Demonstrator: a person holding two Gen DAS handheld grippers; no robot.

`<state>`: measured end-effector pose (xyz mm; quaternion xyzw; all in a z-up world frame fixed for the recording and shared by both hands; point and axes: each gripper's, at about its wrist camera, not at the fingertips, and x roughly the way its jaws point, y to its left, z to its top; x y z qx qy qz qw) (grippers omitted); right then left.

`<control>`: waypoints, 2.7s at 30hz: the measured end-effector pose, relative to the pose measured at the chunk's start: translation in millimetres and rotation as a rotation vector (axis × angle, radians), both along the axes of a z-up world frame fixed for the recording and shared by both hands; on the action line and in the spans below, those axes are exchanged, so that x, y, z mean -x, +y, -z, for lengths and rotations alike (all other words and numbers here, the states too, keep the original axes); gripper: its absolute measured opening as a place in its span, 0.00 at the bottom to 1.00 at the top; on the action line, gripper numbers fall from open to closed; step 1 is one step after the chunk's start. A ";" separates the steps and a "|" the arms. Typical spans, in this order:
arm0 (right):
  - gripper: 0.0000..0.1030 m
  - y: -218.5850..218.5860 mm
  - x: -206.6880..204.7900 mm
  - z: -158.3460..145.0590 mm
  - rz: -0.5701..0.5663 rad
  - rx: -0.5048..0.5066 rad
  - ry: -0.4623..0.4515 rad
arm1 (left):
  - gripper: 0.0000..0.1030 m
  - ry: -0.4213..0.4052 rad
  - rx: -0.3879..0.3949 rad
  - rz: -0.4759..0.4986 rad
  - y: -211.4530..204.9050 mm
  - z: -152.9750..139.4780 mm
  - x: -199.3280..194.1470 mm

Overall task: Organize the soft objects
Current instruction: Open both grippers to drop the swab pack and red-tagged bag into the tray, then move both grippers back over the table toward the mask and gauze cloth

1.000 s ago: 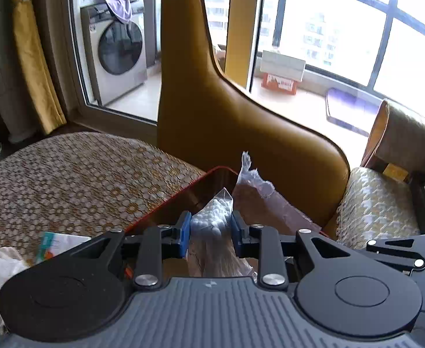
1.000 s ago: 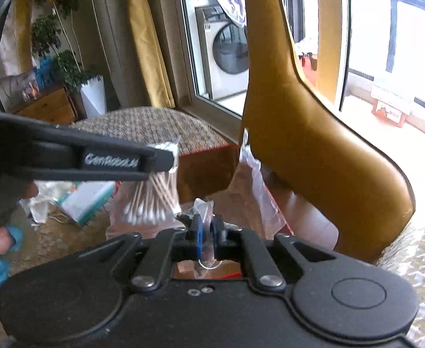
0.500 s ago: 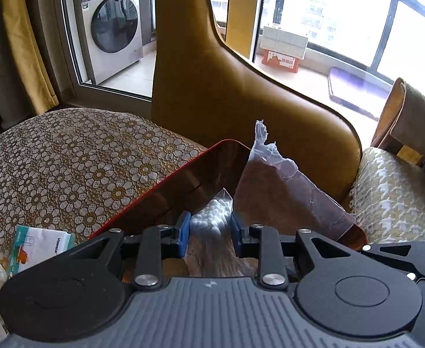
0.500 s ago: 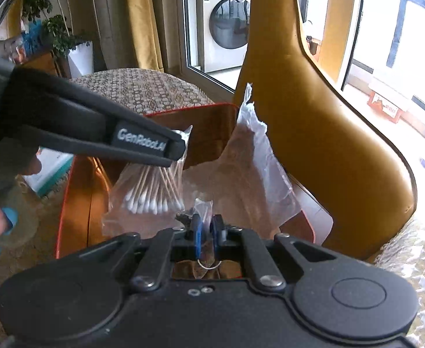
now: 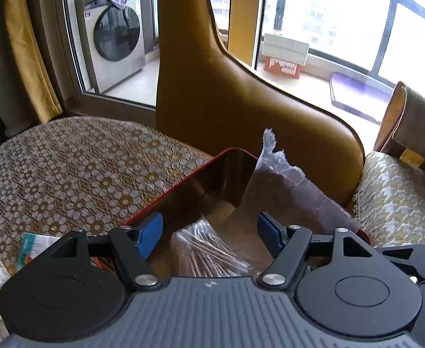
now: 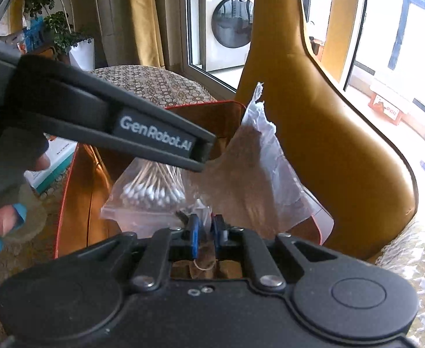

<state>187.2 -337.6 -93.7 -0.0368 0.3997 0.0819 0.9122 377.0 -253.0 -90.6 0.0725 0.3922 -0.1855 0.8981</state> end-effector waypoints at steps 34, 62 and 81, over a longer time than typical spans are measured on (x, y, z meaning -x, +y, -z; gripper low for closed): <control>0.58 56.8 98.9 -96.4 -0.076 -0.144 -0.131 | 0.70 -0.147 0.031 -0.028 125.4 -92.7 148.8; 0.88 167.6 123.5 -101.2 -0.237 -0.225 -0.103 | 0.88 -0.143 0.104 -0.226 312.6 -79.5 221.9; 0.93 215.0 26.2 -76.6 -0.288 -0.175 -0.017 | 0.98 -0.136 0.087 -0.310 332.7 -21.7 195.2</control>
